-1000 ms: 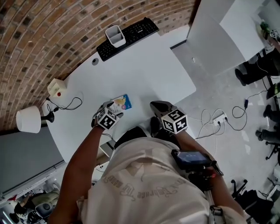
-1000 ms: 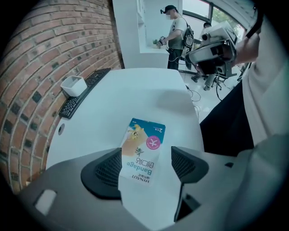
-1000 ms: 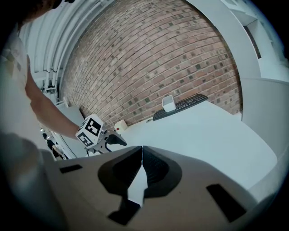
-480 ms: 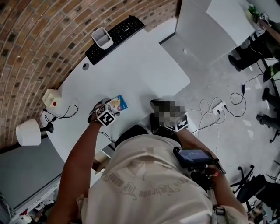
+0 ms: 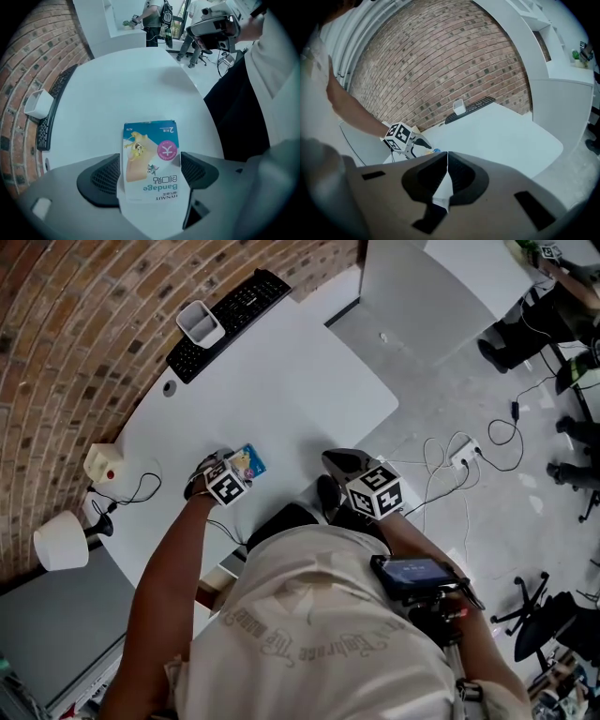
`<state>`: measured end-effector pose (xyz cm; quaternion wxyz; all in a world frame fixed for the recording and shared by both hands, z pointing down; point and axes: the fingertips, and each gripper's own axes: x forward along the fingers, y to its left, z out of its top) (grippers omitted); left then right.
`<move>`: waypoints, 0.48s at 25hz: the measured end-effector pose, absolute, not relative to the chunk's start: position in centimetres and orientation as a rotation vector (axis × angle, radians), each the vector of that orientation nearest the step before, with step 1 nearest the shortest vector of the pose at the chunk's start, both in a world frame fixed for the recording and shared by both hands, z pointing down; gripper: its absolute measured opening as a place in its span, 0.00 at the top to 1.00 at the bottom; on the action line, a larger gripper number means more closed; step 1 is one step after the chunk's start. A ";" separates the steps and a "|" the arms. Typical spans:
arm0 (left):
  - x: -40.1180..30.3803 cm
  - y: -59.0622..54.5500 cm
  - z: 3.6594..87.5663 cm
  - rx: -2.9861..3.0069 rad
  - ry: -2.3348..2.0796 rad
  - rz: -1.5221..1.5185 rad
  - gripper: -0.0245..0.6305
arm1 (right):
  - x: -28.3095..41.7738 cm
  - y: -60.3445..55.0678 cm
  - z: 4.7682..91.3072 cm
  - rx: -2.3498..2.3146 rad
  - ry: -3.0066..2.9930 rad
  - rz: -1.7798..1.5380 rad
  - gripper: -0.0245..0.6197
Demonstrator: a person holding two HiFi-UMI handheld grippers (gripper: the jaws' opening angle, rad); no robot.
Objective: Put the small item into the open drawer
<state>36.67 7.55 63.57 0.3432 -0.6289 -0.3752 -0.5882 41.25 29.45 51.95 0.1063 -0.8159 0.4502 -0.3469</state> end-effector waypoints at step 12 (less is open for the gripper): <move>36.3 7.8 64.1 -1.571 -0.945 -1.585 0.37 | 40.7 29.7 52.4 -2.394 1.298 -1.045 0.95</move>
